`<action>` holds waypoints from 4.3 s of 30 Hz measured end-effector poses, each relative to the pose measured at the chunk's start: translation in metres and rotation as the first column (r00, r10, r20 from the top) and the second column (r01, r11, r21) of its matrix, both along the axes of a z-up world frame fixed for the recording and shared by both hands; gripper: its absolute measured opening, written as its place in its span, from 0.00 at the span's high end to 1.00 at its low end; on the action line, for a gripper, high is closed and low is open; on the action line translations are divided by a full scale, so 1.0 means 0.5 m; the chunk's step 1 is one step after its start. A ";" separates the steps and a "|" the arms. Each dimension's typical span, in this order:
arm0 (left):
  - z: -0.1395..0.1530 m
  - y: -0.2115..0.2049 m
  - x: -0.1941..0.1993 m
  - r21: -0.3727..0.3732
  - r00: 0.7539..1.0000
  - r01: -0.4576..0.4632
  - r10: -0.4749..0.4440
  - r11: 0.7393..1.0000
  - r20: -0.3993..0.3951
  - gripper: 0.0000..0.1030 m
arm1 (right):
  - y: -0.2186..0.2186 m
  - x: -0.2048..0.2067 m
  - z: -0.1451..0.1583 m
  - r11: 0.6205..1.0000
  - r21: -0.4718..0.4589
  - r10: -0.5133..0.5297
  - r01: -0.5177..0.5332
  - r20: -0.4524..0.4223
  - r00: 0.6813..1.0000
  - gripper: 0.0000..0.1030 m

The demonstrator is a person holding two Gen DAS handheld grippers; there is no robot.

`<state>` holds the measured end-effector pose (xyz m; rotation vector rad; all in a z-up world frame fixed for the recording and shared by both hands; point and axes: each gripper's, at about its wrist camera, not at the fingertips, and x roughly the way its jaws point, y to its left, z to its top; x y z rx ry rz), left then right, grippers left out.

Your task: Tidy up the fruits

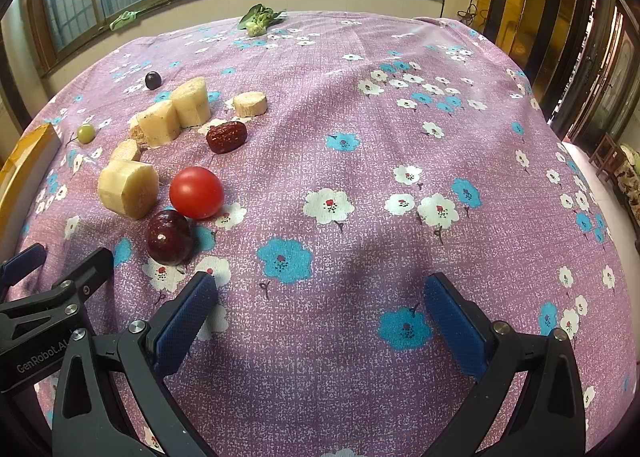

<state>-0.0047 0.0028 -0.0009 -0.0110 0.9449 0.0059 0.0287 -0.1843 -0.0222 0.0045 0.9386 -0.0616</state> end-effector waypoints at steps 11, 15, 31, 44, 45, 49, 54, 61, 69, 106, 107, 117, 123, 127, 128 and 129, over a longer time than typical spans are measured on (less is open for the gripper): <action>0.000 0.001 0.000 0.000 1.000 0.000 0.000 1.000 0.000 0.00 | 0.000 0.000 0.000 1.000 0.000 0.000 0.000 0.000 1.000 0.00; 0.000 0.000 0.000 0.000 1.000 0.000 0.000 1.000 0.000 0.00 | 0.000 0.000 0.000 1.000 0.000 0.000 0.000 0.000 1.000 0.00; 0.000 0.001 0.000 0.000 1.000 0.000 0.000 1.000 0.000 0.00 | 0.000 0.000 0.000 1.000 0.000 0.000 0.000 0.001 1.000 0.00; 0.000 0.001 0.000 -0.001 1.000 -0.002 0.002 1.000 0.000 0.00 | 0.000 0.000 0.000 1.000 0.000 -0.002 0.002 0.001 1.000 0.00; 0.000 0.001 -0.001 -0.001 1.000 -0.001 0.001 1.000 0.000 0.00 | 0.000 -0.001 0.000 1.000 0.000 -0.007 0.007 0.000 1.000 0.00; 0.001 0.002 0.000 -0.002 1.000 -0.003 0.003 1.000 0.000 0.00 | 0.001 0.000 0.003 0.999 0.001 -0.037 0.037 -0.031 0.999 0.00; 0.000 0.006 0.000 0.000 1.000 -0.006 0.006 1.000 -0.002 0.00 | 0.003 0.008 0.006 0.999 0.009 -0.034 0.035 -0.092 0.995 0.00; 0.017 0.011 0.008 0.046 1.000 -0.005 0.006 0.999 -0.005 0.00 | 0.037 0.000 0.035 1.000 0.009 0.025 -0.024 -0.058 0.998 0.00; 0.087 0.047 0.006 0.070 0.999 -0.012 0.009 0.997 0.046 0.00 | 0.077 0.009 0.101 0.997 -0.025 0.071 -0.071 -0.020 0.997 0.00; 0.128 0.117 -0.002 0.076 0.941 0.336 -0.330 0.939 -0.077 0.01 | 0.081 -0.029 0.115 0.989 -0.117 0.077 -0.089 -0.101 0.992 0.03; 0.129 0.115 -0.005 0.098 0.934 0.356 -0.349 0.929 -0.076 0.01 | 0.075 -0.025 0.112 0.990 -0.094 0.091 -0.100 -0.103 0.991 0.06; 0.147 0.127 -0.007 0.056 0.915 0.400 -0.396 0.915 -0.072 0.07 | 0.101 0.017 0.062 0.962 0.039 0.274 -0.271 -0.144 0.951 0.53; 0.151 0.121 -0.022 0.094 0.923 0.385 -0.380 0.918 -0.068 0.07 | 0.128 0.042 0.045 0.940 0.071 0.341 -0.334 -0.152 0.927 0.54; 0.151 0.108 -0.025 0.113 0.923 0.384 -0.379 0.917 -0.062 0.07 | 0.141 0.053 0.028 0.937 0.060 0.350 -0.345 -0.179 0.919 0.66; 0.151 0.105 -0.025 0.113 0.924 0.382 -0.377 0.917 -0.060 0.07 | 0.138 0.054 0.027 0.939 0.055 0.345 -0.341 -0.178 0.922 0.69; 0.152 0.102 -0.025 0.112 0.925 0.380 -0.376 0.918 -0.056 0.07 | 0.136 0.053 0.028 0.937 0.055 0.349 -0.344 -0.170 0.922 0.73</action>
